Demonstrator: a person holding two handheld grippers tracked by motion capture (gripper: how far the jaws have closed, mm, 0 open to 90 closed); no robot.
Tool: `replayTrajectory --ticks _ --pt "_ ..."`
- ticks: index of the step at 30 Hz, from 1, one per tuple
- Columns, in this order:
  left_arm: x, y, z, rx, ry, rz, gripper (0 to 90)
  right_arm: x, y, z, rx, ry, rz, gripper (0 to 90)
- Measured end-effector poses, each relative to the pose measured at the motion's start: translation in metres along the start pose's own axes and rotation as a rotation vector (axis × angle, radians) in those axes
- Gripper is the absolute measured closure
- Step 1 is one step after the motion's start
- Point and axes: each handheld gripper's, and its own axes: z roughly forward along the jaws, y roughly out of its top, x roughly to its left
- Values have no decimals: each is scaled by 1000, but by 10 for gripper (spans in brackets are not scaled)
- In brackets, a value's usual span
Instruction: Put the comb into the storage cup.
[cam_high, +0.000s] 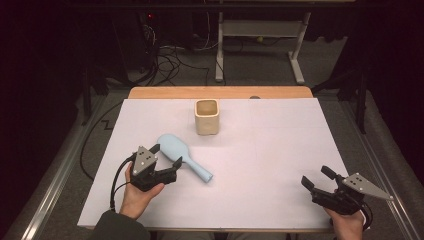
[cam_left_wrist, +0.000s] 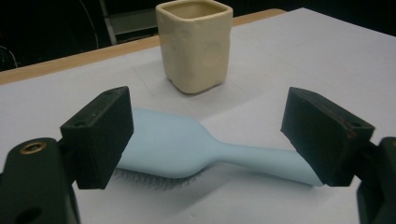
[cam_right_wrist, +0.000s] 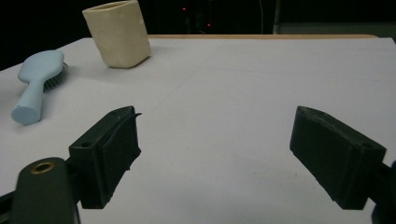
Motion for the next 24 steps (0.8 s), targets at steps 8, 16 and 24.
replayTrajectory --ticks 8,16,24 --pt "-8 3 12 14 -28 3 206 0 0 0 0 1 0 162" --pt "-15 8 23 27 -49 6 232 0 0 0 -1 3 0 163" --pt "-21 13 33 41 -59 14 271 0 0 0 0 4 0 162"
